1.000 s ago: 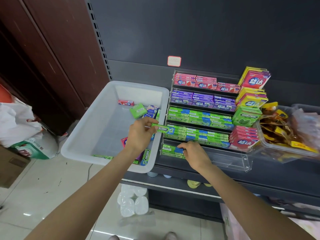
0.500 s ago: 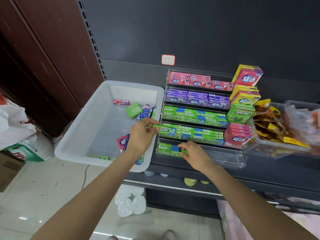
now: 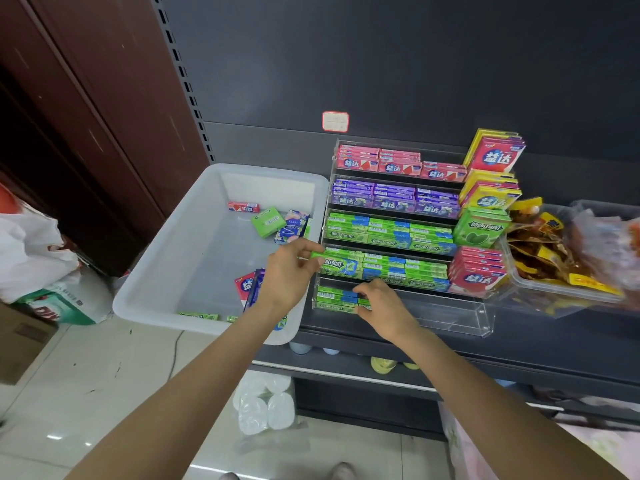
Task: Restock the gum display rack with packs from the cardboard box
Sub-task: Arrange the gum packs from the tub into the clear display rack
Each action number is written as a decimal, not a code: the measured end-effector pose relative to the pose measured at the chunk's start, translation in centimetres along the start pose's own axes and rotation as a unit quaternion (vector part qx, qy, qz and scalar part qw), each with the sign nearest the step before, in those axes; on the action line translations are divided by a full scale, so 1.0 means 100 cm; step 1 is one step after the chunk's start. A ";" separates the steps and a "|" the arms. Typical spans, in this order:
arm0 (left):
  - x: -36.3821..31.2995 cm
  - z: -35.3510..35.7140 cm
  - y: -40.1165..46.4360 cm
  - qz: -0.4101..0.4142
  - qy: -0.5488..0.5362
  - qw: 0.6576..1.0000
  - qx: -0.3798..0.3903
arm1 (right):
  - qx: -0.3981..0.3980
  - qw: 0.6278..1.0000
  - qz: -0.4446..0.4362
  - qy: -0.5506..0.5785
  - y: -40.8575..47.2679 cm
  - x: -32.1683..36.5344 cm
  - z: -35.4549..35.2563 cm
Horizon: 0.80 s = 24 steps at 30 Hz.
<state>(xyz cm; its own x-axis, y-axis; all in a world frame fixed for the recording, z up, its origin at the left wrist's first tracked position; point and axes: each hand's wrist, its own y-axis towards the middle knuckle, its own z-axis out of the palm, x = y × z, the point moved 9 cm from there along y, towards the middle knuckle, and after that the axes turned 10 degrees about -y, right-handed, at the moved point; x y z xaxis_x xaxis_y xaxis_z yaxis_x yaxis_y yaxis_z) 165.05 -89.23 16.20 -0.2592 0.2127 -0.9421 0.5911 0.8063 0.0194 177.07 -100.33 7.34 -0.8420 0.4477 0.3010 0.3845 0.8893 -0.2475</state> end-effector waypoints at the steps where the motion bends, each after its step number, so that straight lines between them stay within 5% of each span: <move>1: 0.000 0.001 0.000 -0.002 0.003 1.000 0.002 | 0.000 1.000 -0.001 0.002 0.000 0.000 0.000; 10: -0.003 0.010 -0.003 -0.007 -0.001 1.000 0.013 | -0.029 0.999 -0.001 0.031 -0.005 -0.006 -0.011; 17: -0.004 0.045 -0.011 -0.020 -0.027 0.997 0.065 | -0.092 0.936 0.019 0.339 -0.030 -0.024 -0.050; 24: 0.011 0.090 -0.029 0.017 0.084 0.991 0.106 | -0.139 0.952 0.061 0.267 -0.041 -0.064 -0.049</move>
<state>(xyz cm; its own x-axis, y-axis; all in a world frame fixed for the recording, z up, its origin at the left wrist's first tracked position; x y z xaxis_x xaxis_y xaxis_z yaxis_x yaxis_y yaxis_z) 169.94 -96.30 12.04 -0.3496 0.3405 -0.8729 0.7445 0.6665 -0.0381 182.70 -106.37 10.95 -0.5003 0.4661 0.7297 0.6154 0.7843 -0.0791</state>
